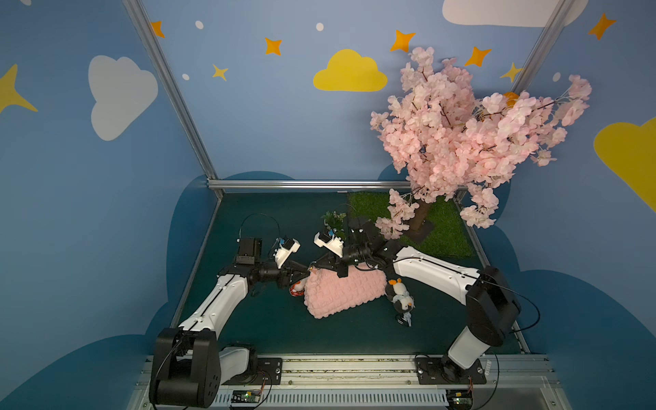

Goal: Remove the decoration from the bag
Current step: Remove the decoration item from the bag.

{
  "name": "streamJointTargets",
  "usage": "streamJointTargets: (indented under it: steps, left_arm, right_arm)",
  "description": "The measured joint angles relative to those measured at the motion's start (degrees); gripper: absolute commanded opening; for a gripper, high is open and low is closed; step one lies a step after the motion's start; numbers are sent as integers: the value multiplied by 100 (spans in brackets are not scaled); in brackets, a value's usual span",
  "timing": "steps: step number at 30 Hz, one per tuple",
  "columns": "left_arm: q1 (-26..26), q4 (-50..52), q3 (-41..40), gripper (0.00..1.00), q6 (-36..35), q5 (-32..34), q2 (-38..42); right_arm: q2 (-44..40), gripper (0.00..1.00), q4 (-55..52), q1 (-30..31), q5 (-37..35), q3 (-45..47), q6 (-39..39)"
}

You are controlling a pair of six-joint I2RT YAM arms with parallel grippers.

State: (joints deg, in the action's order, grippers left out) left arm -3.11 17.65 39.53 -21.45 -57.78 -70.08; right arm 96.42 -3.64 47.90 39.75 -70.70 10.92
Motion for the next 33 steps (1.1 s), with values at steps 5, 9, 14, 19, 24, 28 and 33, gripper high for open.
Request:
streamJointTargets:
  steps: [5,9,14,19,24,28,33]
  left_arm:
    - [2,63,63,42,26,-201,-153]
    - [-7,122,175,43,24,-361,-372]
    - [-76,223,229,42,-166,-348,-413]
    - [-280,345,310,40,-673,-17,-426]
    - [-339,343,343,40,-1167,345,-247]
    - [-341,341,389,39,-1408,444,-179]
    - [-378,645,743,39,-1812,522,-334]
  right_arm:
    - [-15,0,20,-11,28,35,0]
    - [-28,0,44,-17,39,59,0]
    - [-37,0,46,-31,81,59,-24]
    - [-37,0,44,-79,186,59,-83]
    - [-37,0,42,-116,223,59,-109]
    - [-37,0,37,-131,264,59,-107]
    - [-37,0,-7,-142,284,57,-103]
